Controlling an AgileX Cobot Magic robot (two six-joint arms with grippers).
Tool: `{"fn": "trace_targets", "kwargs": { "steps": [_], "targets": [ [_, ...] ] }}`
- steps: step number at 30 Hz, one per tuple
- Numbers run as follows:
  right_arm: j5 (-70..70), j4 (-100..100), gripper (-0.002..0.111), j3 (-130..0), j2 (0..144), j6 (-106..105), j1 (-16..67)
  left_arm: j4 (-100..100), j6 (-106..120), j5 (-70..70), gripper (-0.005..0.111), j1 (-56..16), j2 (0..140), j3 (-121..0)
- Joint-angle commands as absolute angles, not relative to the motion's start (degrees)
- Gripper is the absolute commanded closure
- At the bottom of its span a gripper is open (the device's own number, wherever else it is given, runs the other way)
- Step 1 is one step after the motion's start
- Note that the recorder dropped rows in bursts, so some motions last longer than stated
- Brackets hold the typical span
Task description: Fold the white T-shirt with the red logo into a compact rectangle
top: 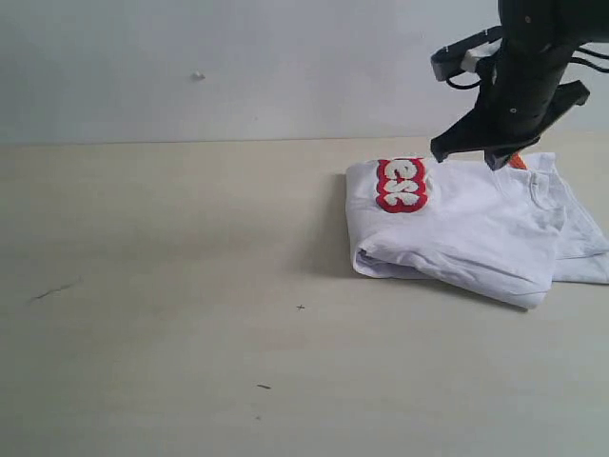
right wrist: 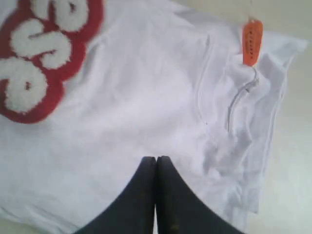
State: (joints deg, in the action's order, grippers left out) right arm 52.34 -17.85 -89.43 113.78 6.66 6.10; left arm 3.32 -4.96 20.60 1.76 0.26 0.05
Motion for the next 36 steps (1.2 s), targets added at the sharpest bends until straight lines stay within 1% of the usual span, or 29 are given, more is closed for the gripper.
{"fn": "trace_targets", "kwargs": {
  "steps": [1,5,8,16,23,33,36],
  "targets": [
    [49.3,-12.2,0.108,-90.4,117.1,5.7,6.4,3.2,-4.7,20.3,0.107,2.0,0.0,0.0],
    [41.5,-8.1,0.108,-90.5,119.9,5.7,6.4,3.2,-4.7,20.3,0.107,2.0,0.0,0.0],
    [38.5,-6.2,0.108,-90.5,122.1,5.7,6.4,3.2,-4.7,20.3,0.107,2.0,0.0,0.0],
    [38.7,-6.1,0.108,-90.6,128.2,5.7,8.1,3.2,-4.7,20.3,0.107,2.0,0.0,0.0],
    [38.8,-4.1,0.108,-90.6,131.5,5.7,13.4,3.2,-4.7,20.3,0.107,2.0,0.0,0.0],
    [40.7,2.7,0.108,-90.6,131.9,0.0,22.4,3.2,-4.7,20.3,0.107,2.0,0.0,0.0],
    [40.5,9.3,0.108,-90.6,131.9,0.0,25.0,3.2,-4.7,20.3,0.107,2.0,0.0,0.0]
  ]
}}
